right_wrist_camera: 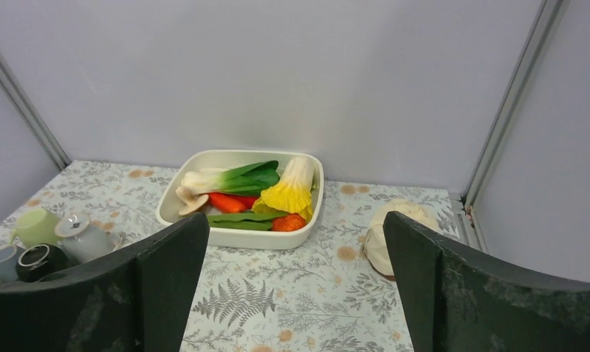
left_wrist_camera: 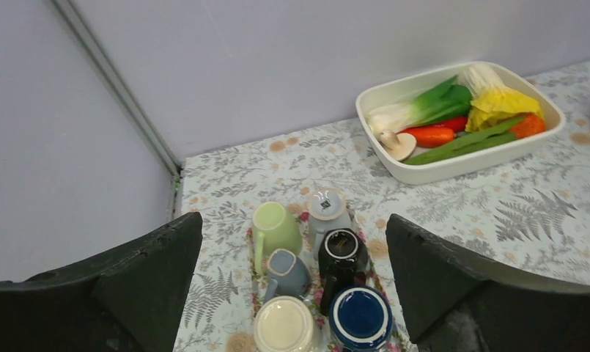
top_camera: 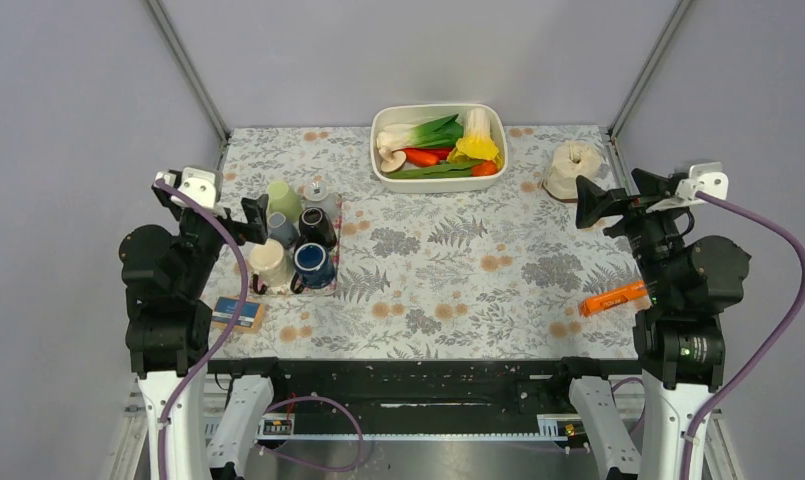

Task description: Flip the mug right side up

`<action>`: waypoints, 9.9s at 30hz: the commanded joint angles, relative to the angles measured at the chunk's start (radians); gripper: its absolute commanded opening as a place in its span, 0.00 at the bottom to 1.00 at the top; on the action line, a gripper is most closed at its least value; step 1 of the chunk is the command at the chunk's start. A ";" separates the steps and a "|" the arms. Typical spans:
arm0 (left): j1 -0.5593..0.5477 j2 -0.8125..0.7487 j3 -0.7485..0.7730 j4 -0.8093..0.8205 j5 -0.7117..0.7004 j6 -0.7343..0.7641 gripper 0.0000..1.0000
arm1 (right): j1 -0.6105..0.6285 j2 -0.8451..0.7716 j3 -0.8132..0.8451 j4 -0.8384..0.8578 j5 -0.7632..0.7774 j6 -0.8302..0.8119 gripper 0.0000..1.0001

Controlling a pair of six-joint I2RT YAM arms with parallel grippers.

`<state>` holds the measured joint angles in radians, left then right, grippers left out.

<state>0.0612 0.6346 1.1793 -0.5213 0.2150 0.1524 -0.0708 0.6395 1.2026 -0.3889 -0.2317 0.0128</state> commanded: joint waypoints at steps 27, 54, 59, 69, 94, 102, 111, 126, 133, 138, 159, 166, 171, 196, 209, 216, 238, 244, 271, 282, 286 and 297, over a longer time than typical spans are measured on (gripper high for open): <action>0.005 0.072 -0.251 -0.077 0.192 0.166 0.99 | -0.004 0.016 -0.036 -0.051 -0.379 -0.072 0.98; -0.021 0.361 -0.478 -0.088 0.245 0.486 0.68 | -0.004 0.025 -0.230 0.030 -0.452 -0.037 0.99; -0.021 0.415 -0.479 -0.057 0.216 0.475 0.62 | -0.004 0.025 -0.234 0.032 -0.455 -0.039 0.99; -0.022 0.470 -0.508 -0.005 0.180 0.489 0.43 | -0.004 0.028 -0.238 0.032 -0.461 -0.042 0.99; -0.014 0.519 -0.544 0.063 0.204 0.465 0.00 | -0.004 0.014 -0.244 0.035 -0.474 -0.040 0.99; -0.010 0.373 -0.468 -0.006 0.311 0.403 0.00 | -0.004 0.019 -0.241 0.044 -0.497 -0.023 0.99; -0.010 0.223 -0.386 -0.012 0.457 0.265 0.00 | -0.004 0.018 -0.248 0.068 -0.530 0.016 0.99; -0.106 0.321 -0.274 0.850 0.668 -0.659 0.00 | -0.004 0.198 -0.328 0.676 -0.677 0.558 0.99; -0.182 0.534 -0.327 1.448 0.579 -1.225 0.00 | 0.014 0.351 -0.389 1.075 -0.640 0.898 0.99; -0.259 0.656 -0.295 1.606 0.514 -1.406 0.00 | 0.143 0.433 -0.389 1.123 -0.569 0.882 0.98; -0.426 0.792 -0.442 1.926 0.349 -1.462 0.00 | 0.521 0.718 -0.373 1.288 -0.331 0.881 0.83; -0.457 0.825 -0.439 1.955 0.353 -1.444 0.00 | 0.547 0.751 -0.382 1.343 -0.324 0.923 0.79; -0.472 0.843 -0.443 1.957 0.365 -1.422 0.00 | 0.557 0.771 -0.372 1.349 -0.326 0.954 0.78; -0.518 0.859 -0.461 1.988 0.398 -1.393 0.00 | 0.562 0.785 -0.375 1.349 -0.282 1.030 0.32; -0.537 0.866 -0.479 1.988 0.401 -1.383 0.69 | 0.498 0.720 -0.299 1.195 -0.306 0.885 0.00; -0.537 0.852 -0.489 1.984 0.393 -1.381 0.99 | 0.445 0.670 -0.240 1.091 -0.354 0.725 0.00; -0.338 0.687 -0.463 1.575 0.514 -1.015 0.99 | 0.423 0.265 -0.245 0.350 -0.019 -0.127 0.00; -0.208 0.560 -0.381 1.087 0.513 -0.703 0.99 | 0.415 0.188 -0.283 0.180 0.065 -0.229 0.00; 0.014 0.325 -0.402 0.205 0.324 0.124 0.99 | 0.158 0.610 -0.286 0.138 0.053 -0.453 0.00; 0.018 0.358 -0.412 0.214 0.322 0.116 0.99 | 0.154 0.760 -0.269 0.225 0.097 -0.438 0.00; 0.020 0.365 -0.411 0.215 0.325 0.115 0.99 | 0.154 0.829 -0.240 0.226 0.095 -0.425 0.00; 0.020 0.382 -0.420 0.234 0.330 0.110 0.99 | 0.154 0.886 -0.237 0.243 0.097 -0.409 0.05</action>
<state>0.0742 1.0088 0.7650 -0.3420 0.5484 0.2550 0.0822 1.5230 0.9100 -0.2481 -0.1406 -0.4038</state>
